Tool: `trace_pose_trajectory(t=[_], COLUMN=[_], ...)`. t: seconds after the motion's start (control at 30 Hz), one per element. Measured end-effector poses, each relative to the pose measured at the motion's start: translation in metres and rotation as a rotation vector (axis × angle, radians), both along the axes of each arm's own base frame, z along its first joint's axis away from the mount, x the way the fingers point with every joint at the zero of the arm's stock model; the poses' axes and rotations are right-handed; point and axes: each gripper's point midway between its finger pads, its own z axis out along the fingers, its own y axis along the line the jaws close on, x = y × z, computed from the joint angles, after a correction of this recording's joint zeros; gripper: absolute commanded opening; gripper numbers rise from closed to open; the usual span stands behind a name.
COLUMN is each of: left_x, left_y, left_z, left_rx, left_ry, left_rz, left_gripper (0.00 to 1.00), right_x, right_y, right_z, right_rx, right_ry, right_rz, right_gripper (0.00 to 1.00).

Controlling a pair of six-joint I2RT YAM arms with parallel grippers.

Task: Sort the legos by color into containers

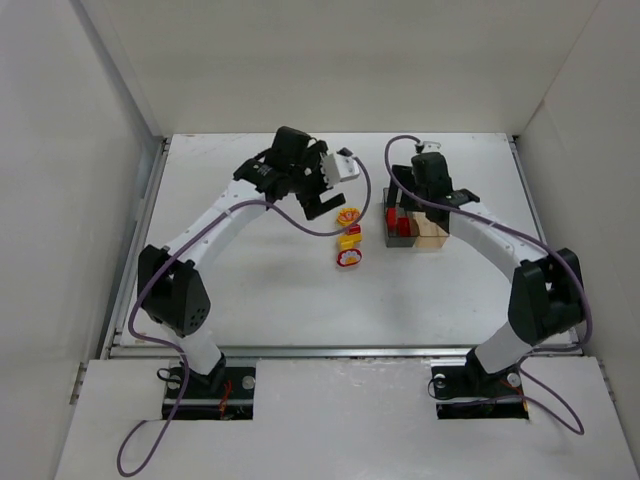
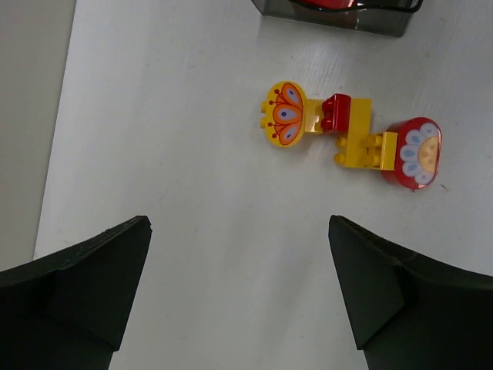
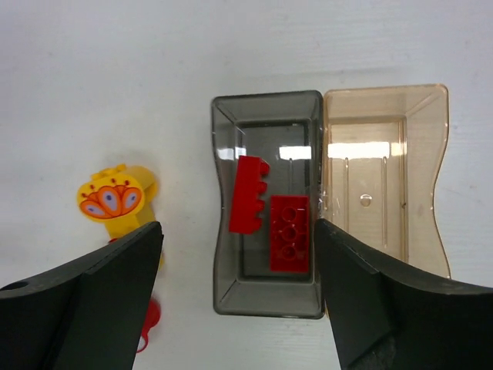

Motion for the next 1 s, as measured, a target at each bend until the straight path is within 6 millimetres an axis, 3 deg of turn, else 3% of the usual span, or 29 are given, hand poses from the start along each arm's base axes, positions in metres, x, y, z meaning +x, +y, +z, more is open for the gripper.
trace_pose_trajectory(t=[0.07,0.17,0.2,0.27,0.33,0.4,0.47,0.67,0.83,1.0], left_x=[-0.005,0.013,0.026,0.049,0.061,0.067,0.063,0.046,0.044,0.043], left_y=[-0.008,-0.003,0.004,0.024,0.046,0.060,0.061,0.068,0.077,0.076], left_z=[0.003,0.030,0.045,0.068,0.073,0.066,0.049,-0.004,-0.014,-0.003], left_rx=[0.001,-0.083,-0.142,-0.252,-0.285,-0.289,-0.278,-0.211,-0.197,-0.224], left_ry=[0.000,-0.002,-0.015,-0.034,-0.042,-0.029,0.012,0.114,0.130,0.115], left_rz=[-0.003,0.128,0.207,0.329,0.393,0.439,0.461,0.536,0.580,0.584], left_gripper=[1.00,1.00,0.98,0.86,0.84,0.88,0.92,0.92,0.92,0.92], right_x=[-0.003,-0.009,-0.011,-0.014,-0.014,-0.009,-0.005,-0.016,-0.021,-0.021], right_y=[0.006,0.027,0.036,0.053,0.070,0.088,0.106,0.150,0.144,0.134], right_z=[0.015,0.033,0.037,0.038,0.035,0.030,0.019,-0.031,-0.070,-0.081], right_rx=[-0.011,-0.019,-0.018,-0.013,-0.007,-0.003,-0.008,-0.067,-0.130,-0.175], right_ry=[-0.035,-0.080,-0.088,-0.090,-0.072,-0.049,-0.018,0.134,0.251,0.286], right_rz=[0.036,0.127,0.161,0.226,0.282,0.322,0.356,0.431,0.401,0.364], right_gripper=[0.85,0.88,0.88,0.88,0.88,0.88,0.92,0.94,0.91,0.89])
